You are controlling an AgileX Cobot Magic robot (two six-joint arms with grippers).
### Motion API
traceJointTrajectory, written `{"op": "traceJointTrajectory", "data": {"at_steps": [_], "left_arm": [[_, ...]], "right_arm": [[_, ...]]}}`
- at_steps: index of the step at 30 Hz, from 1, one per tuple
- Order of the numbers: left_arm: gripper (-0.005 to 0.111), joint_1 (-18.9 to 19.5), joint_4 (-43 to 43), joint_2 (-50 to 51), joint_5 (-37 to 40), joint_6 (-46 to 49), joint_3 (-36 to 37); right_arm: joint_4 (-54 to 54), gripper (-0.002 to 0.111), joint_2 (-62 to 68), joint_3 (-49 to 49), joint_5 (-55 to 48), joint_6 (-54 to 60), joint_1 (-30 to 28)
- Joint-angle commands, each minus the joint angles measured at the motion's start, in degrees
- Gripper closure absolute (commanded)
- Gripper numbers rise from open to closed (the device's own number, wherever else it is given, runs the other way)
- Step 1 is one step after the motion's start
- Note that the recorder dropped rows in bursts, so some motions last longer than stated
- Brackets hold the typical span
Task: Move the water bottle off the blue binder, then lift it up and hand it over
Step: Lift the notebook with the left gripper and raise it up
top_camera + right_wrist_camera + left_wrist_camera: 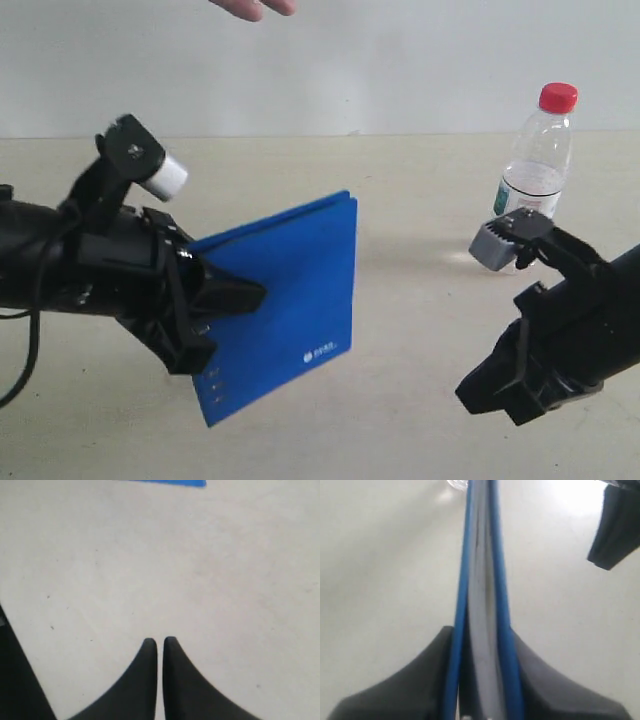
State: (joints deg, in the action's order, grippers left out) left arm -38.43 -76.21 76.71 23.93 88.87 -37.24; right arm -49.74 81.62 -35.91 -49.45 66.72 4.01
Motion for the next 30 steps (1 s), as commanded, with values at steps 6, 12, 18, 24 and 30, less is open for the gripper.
{"op": "traceJointTrajectory", "data": {"at_steps": [6, 12, 18, 24, 30], "left_arm": [[0.101, -0.25, 2.38, -9.45, -17.59, -1.54, 0.03], [0.101, -6.96, 4.08, -9.37, -31.05, -0.21, 0.03], [0.101, -14.48, 0.18, -4.40, -44.86, 4.12, 0.03], [0.101, -25.36, -6.68, -3.46, -65.96, 8.85, 0.03], [0.101, -40.16, -11.84, -3.94, -89.81, -8.80, 0.03]], "right_arm": [[2.89, 0.108, -26.19, -0.16, 7.23, -4.52, -0.07], [21.51, 0.108, -42.91, 0.09, 7.71, -24.81, -0.07], [38.89, 0.108, -52.33, 4.94, -2.19, -37.96, -0.07], [42.66, 0.108, -55.47, 7.27, -0.06, -42.62, -0.07], [47.74, 0.108, -55.12, 7.27, -0.14, -45.62, -0.07]]}}
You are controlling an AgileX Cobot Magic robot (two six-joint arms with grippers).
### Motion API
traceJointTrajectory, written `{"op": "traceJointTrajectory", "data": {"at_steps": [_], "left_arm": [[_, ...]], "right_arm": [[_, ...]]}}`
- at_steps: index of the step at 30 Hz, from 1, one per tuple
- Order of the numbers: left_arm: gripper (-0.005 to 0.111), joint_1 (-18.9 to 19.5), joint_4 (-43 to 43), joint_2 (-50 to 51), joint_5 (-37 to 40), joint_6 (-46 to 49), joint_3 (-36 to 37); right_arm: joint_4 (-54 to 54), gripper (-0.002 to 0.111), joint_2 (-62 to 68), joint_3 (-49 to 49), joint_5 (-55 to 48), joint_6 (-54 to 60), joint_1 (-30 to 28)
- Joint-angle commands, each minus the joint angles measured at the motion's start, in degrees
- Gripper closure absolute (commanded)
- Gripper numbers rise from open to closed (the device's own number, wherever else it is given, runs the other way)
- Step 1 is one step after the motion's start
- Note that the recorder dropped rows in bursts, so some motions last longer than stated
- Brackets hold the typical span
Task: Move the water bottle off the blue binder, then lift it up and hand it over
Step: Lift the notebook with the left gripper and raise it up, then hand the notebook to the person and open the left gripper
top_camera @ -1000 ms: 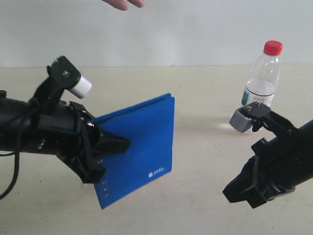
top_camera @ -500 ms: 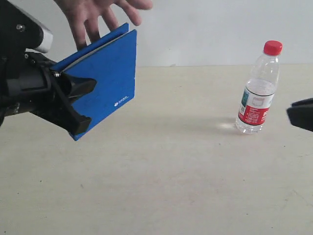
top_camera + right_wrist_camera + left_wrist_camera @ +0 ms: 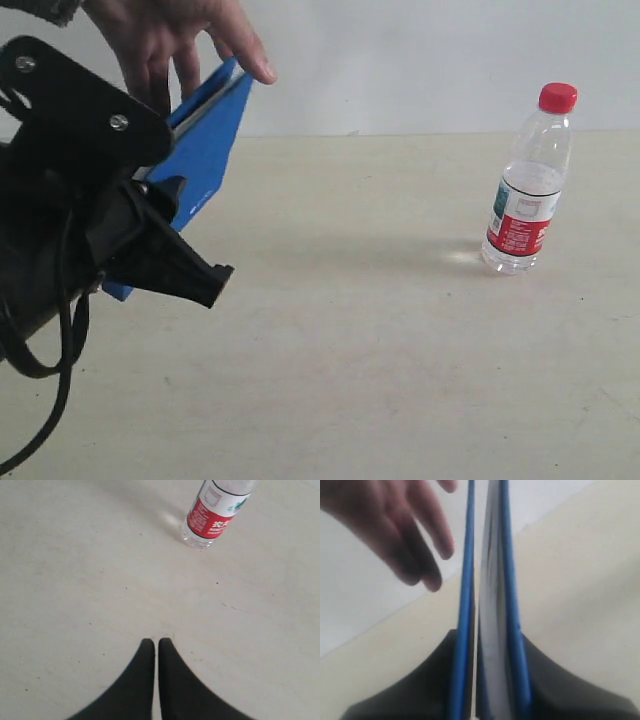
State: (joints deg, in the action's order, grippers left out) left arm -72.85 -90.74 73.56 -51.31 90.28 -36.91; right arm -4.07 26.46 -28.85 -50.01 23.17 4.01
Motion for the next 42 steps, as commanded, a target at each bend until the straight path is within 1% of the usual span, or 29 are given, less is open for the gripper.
{"op": "traceJointTrajectory", "data": {"at_steps": [1, 3, 4, 5, 6, 8, 10, 19, 21, 22, 24, 27, 28, 29, 30, 32, 35, 37, 38, 40, 41, 42], "left_arm": [[0.101, -7.60, 3.58, -0.78, -17.57, -11.64, -0.62], [0.101, -8.37, 1.95, -0.78, -17.78, -13.92, -1.18], [0.101, -8.37, 2.85, -0.78, -17.63, -15.09, -1.18], [0.101, -8.37, 5.13, -0.78, -17.78, -15.61, -1.18], [0.101, -8.37, 10.42, -0.78, -18.65, -15.91, -1.18], [0.101, -8.37, 12.92, -0.78, -18.65, -15.26, -2.88], [0.101, -8.37, 12.09, -0.78, -18.65, -14.20, -3.86], [0.101, -8.37, 10.41, -0.78, -18.65, -13.33, -3.86], [0.100, -8.37, 10.00, -0.78, -18.26, -13.33, -3.86], [0.097, -8.37, 9.72, -0.78, -17.47, -13.13, -3.86], [0.084, -8.37, 8.18, -0.78, -15.31, -12.74, -3.86], [0.058, -8.37, 6.10, -0.78, -13.11, -12.74, -3.86], [0.052, -8.37, 5.62, -0.78, -12.73, -12.74, -3.86], [0.042, -8.37, 5.28, -0.78, -12.10, -12.74, -3.86], [0.035, -8.37, 4.98, -0.78, -11.00, -12.74, -3.86], [0.030, -8.37, 3.75, -0.78, -6.86, -11.82, -3.86], [0.030, -8.37, 2.89, -0.78, 5.81, -8.61, -3.75], [0.030, -8.37, 3.75, -0.78, 15.21, -8.30, -3.75], [0.031, -8.37, 4.79, -0.53, 18.43, -8.30, -3.64], [0.039, -8.37, 6.66, 0.58, 25.31, -8.42, -3.64], [0.044, -8.37, 7.50, 1.06, 27.44, -8.29, -3.53], [0.053, -8.49, 8.41, 1.62, 31.81, -8.29, -3.53]], "right_arm": [[2.08, 0.108, 0.04, 0.21, 0.42, -2.07, -0.07], [2.08, 0.108, 0.04, 0.21, 0.15, -2.07, -0.07], [2.08, 0.108, 0.04, 0.21, -0.11, -2.07, -0.07], [2.08, 0.108, 0.04, 0.21, -0.54, -2.17, -0.07], [2.08, 0.108, 0.04, 0.21, -1.25, -2.28, -0.07], [2.08, 0.108, 0.04, 0.21, -2.17, -2.28, -0.07], [2.08, 0.108, 0.04, 0.21, -2.17, -2.28, -0.07], [2.08, 0.108, 0.04, 0.21, -2.17, -2.28, -0.07], [2.08, 0.108, 0.04, 0.21, -1.55, -4.88, -0.07], [2.08, 0.108, -0.24, 0.21, -1.08, -5.58, -0.07], [2.08, 0.108, -1.35, 0.21, 1.46, -6.62, -0.07], [2.34, 0.108, -4.40, -0.02, 7.09, -8.32, -0.07], [2.55, 0.108, -5.61, -0.30, 8.12, -8.77, -0.07], [3.40, 0.108, -7.17, -0.88, 8.82, -9.90, -0.07], [4.43, 0.108, -8.88, -1.80, 8.70, -11.57, -0.07], [7.11, 0.108, -12.30, -3.80, 6.86, -15.62, -0.07], [12.08, 0.108, -19.17, -6.87, 0.89, -20.89, -0.07], [15.79, 0.108, -23.87, -7.93, -4.84, -24.95, -0.07], [16.83, 0.108, -26.46, -7.96, -7.32, -26.66, -0.07], [17.58, 0.108, -26.46, -8.07, -12.40, -28.70, -0.07], [18.09, 0.108, -26.46, -8.34, -16.84, -28.84, 0.05], [17.86, 0.108, -26.46, -8.34, -19.22, -28.73, 0.05]]}}
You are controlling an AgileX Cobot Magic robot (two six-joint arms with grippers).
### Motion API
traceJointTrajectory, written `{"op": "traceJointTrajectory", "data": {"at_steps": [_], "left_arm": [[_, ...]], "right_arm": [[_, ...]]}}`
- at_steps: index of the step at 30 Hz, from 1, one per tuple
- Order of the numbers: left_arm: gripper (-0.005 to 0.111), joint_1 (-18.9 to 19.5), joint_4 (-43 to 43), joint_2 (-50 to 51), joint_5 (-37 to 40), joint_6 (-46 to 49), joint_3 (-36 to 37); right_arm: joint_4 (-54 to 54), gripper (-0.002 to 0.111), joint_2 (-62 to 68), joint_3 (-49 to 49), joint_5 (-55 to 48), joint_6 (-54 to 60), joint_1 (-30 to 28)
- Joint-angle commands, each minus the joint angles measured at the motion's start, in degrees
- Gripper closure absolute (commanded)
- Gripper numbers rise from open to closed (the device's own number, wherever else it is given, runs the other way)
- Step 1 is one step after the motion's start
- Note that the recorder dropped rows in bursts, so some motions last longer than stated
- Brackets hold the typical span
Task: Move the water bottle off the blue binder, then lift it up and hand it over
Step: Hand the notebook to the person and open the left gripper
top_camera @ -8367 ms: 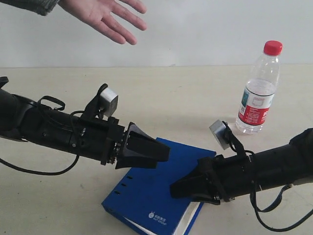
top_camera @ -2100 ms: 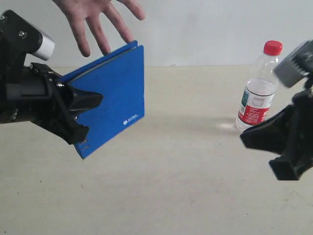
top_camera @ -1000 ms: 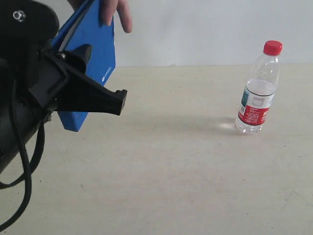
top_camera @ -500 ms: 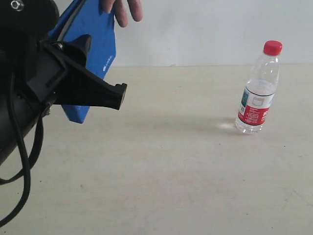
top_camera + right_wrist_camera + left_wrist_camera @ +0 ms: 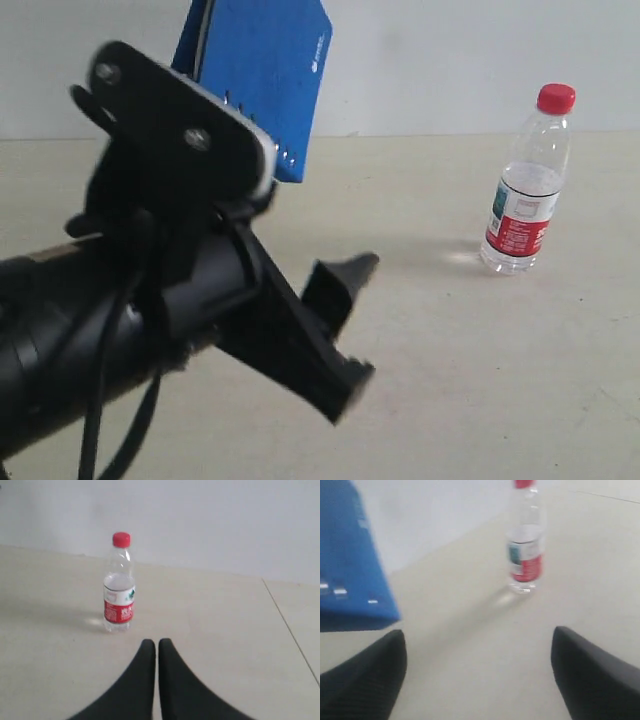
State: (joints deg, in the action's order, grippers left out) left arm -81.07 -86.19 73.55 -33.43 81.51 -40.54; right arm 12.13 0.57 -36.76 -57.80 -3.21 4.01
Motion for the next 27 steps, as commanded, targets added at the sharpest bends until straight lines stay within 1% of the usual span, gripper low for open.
{"op": "traceJointTrajectory", "data": {"at_steps": [1, 4, 7, 9, 10, 11, 13, 14, 15, 16, 17, 18, 19, 21, 22, 24, 27], "left_arm": [[0.064, -0.08, 5.23, 2.67, 16.85, 0.48, 0.20], [0.100, -0.08, 6.07, 5.28, 27.99, 0.48, 0.20], [0.101, -0.08, 7.12, 8.90, 38.03, 0.62, 0.20], [0.101, -0.20, 8.84, 11.18, 39.65, 0.62, 0.69], [0.101, -0.20, 9.82, 12.29, 37.86, 0.62, 0.99], [0.101, -0.20, 10.20, 13.12, 33.43, 0.62, 1.27], [0.101, -0.09, 10.20, 14.75, 21.89, 1.13, 2.01], [0.101, -0.09, 10.20, 15.29, 17.87, 1.66, 2.00], [0.101, 0.32, 10.20, 15.98, 10.27, 3.48, 2.12], [0.101, 0.99, 10.20, 16.54, 5.44, 5.76, 2.12], [0.101, 1.86, 9.90, 16.98, 2.59, 7.80, 2.12], [0.101, 3.75, 8.88, 17.53, 0.56, 11.47, 2.12], [0.101, 5.44, 7.37, 17.96, 0.54, 14.18, 2.12], [0.101, 10.21, 4.79, 19.06, 2.50, 19.75, 2.12], [0.101, 13.28, 4.01, 19.87, 3.78, 21.87, 2.12], [0.101, 19.71, 4.38, 21.57, 5.20, 22.99, 2.12], [0.101, 29.32, 4.39, 23.15, 4.76, 22.61, 2.12]], "right_arm": [[1.54, 0.108, -0.57, -0.43, -12.16, -2.21, 0.05], [1.82, 0.108, -0.57, -0.43, -12.16, -2.21, 0.05], [3.02, 0.108, -0.57, -0.43, -12.03, -2.21, 0.05], [3.34, 0.108, -0.57, -0.43, -12.16, -2.21, 0.05], [3.34, 0.108, -0.57, -0.53, -12.16, -2.21, 0.05], [3.34, 0.108, -0.57, -0.53, -12.16, -2.21, 0.05], [3.34, 0.108, -0.57, -0.53, -12.16, -2.21, 0.05], [3.34, 0.108, -0.57, -0.53, -12.16, -2.21, 0.05], [3.34, 0.108, -0.57, -0.53, -12.16, -2.21, 0.05], [3.23, 0.108, -0.57, -0.53, -12.16, -2.21, 0.05], [3.23, 0.108, -0.57, -0.53, -12.16, -2.21, 0.05], [3.23, 0.108, -0.57, -0.53, -12.16, -2.21, 0.05], [3.23, 0.108, -0.57, -0.53, -12.16, -2.21, 0.05], [3.23, 0.108, -0.57, -0.53, -12.16, -2.21, 0.05], [3.23, 0.108, -0.57, -0.53, -12.16, -2.45, 0.05], [3.12, 0.108, -0.57, -0.53, -12.16, -2.43, 0.05], [3.02, 0.108, -0.57, -0.53, -12.16, -2.43, 0.05]]}}
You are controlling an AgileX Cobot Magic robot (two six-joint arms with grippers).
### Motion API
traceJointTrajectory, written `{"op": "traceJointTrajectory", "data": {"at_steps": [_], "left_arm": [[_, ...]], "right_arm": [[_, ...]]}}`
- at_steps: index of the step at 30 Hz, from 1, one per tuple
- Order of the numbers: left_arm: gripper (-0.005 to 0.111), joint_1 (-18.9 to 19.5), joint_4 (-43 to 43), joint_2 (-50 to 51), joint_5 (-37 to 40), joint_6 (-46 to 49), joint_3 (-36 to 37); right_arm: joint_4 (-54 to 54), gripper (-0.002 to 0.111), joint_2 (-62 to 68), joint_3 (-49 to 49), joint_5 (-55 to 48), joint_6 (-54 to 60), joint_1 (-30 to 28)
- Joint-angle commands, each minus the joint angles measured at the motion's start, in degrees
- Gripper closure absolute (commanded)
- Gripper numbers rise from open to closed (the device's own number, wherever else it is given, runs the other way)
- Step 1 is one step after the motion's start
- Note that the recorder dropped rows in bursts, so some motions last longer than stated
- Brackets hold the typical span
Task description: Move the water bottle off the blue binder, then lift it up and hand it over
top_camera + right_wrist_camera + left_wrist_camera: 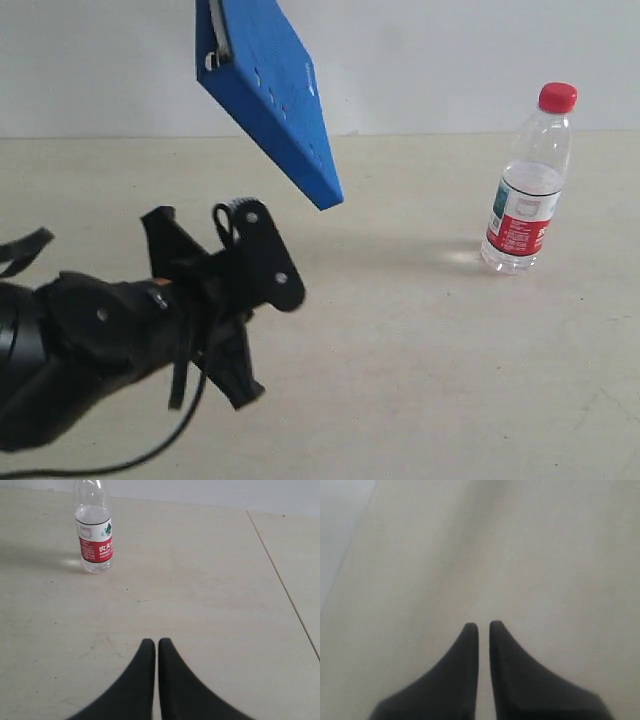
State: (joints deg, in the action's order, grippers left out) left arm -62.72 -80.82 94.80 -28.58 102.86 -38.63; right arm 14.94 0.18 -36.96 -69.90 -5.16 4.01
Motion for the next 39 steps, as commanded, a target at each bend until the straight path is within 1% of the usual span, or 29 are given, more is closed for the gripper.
{"op": "traceJointTrajectory", "data": {"at_steps": [1, 3, 7, 9, 11, 13, 15, 17, 23, 26, 28, 30, 35, 39], "left_arm": [[0.101, 13.52, -1.45, 2.04, -0.10, 0.54, 0.22], [0.101, 19.78, -2.10, 1.88, -0.34, -3.44, 0.11], [0.101, 29.62, -2.31, -0.87, -0.34, -9.40, 0.11], [0.101, 33.58, -0.99, -3.45, -0.34, -9.52, 0.11], [0.101, 36.58, 0.36, -6.72, -1.11, -9.52, 0.11], [0.101, 39.01, 0.67, -10.84, -3.90, -9.52, 0.11], [0.101, 39.98, 0.29, -15.36, -7.08, -10.04, 0.11], [0.101, 40.14, 0.05, -20.77, -9.05, -10.87, 0.11], [0.101, 40.14, -2.79, -38.66, -5.51, -10.07, 0.11], [0.101, 40.14, -2.70, -46.91, 1.28, -7.67, 1.16], [0.101, 40.14, -2.70, -51.71, 6.66, -7.56, 2.62], [0.101, 40.14, -3.28, -56.04, 10.22, -7.56, 4.20], [0.101, 40.14, -8.69, -67.58, 21.30, -7.56, 11.81], [0.101, 40.14, -11.54, -74.05, 29.10, -7.56, 19.57]], "right_arm": [[0.21, 0.108, -0.18, -0.33, -0.06, -0.48, 0.05], [0.21, 0.108, -0.18, -0.33, -0.06, -0.48, 0.05], [0.21, 0.108, -0.18, -0.33, -0.06, -0.48, 0.05], [0.21, 0.108, -0.18, -0.33, -0.06, -0.48, 0.05], [0.21, 0.108, -0.18, -0.33, -0.06, -0.48, 0.05], [0.21, 0.108, -0.18, -0.33, -0.06, -0.48, 0.05], [0.21, 0.108, -0.18, -0.33, -0.06, -0.48, 0.05], [0.21, 0.108, -0.18, -0.33, -0.06, -0.48, 0.05], [0.21, 0.108, -0.18, -0.33, -0.06, -0.48, 0.05], [0.21, 0.108, -0.18, -0.33, -0.06, -0.48, 0.05], [0.21, 0.108, -0.18, -0.33, -0.06, -0.48, 0.05], [0.21, 0.108, -0.18, -0.33, -0.06, -0.48, 0.05], [0.21, 0.108, -0.18, -0.33, -0.06, -0.34, 0.05], [0.21, 0.108, -0.18, -0.33, -0.06, -0.34, 0.05]]}}
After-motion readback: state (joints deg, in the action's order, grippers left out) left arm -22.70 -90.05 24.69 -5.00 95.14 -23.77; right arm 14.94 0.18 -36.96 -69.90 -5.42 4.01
